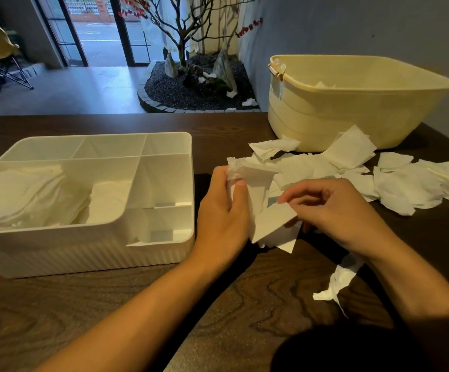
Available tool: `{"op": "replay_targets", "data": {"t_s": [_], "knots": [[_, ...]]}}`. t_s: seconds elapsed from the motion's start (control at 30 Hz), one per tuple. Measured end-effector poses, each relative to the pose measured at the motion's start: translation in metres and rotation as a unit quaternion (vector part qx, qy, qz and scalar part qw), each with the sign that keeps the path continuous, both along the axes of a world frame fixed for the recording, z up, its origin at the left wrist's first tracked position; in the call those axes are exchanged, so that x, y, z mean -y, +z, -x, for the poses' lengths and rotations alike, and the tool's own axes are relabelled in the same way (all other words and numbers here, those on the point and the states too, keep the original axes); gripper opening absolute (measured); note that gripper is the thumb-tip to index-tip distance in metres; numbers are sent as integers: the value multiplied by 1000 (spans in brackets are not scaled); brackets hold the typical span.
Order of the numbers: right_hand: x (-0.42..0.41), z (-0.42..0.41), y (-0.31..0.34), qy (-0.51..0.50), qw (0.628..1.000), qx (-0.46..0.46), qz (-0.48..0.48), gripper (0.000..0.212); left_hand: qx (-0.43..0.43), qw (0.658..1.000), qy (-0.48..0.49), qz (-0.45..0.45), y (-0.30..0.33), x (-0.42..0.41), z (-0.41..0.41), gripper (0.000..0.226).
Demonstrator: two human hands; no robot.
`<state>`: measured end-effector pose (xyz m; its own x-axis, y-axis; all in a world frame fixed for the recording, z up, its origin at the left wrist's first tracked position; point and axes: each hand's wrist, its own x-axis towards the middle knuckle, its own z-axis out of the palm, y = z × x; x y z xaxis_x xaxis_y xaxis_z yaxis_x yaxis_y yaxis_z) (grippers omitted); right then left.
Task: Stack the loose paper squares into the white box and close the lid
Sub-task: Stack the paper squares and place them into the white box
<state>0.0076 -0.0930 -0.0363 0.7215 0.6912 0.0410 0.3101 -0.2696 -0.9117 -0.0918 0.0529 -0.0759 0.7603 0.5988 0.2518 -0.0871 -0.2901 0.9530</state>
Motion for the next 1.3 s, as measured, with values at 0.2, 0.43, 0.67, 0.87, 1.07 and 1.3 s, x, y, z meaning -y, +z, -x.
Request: {"op": "replay_targets", "data": {"t_s": [0.2, 0.43, 0.67, 0.87, 1.07, 1.3], "knots": [[0, -1, -2, -21, 998, 45, -42, 8, 31, 992, -36, 116, 0, 1, 0, 13], [-7, 5, -3, -43, 994, -91, -39, 21, 6, 994, -97, 55, 5, 1, 2, 18], [-11, 2, -6, -98, 983, -147, -45, 19, 1, 989, -102, 105, 6, 1, 4, 20], [-13, 5, -9, -86, 993, -70, -28, 11, 22, 994, -92, 49, 0, 2, 2, 26], [3, 1, -5, 109, 964, 162, 181, 38, 61, 997, 39, 5, 2, -2, 1, 14], [-5, 2, -17, 63, 933, 278, 220, 50, 66, 997, 36, -21, 2, 0, 1, 19]]}}
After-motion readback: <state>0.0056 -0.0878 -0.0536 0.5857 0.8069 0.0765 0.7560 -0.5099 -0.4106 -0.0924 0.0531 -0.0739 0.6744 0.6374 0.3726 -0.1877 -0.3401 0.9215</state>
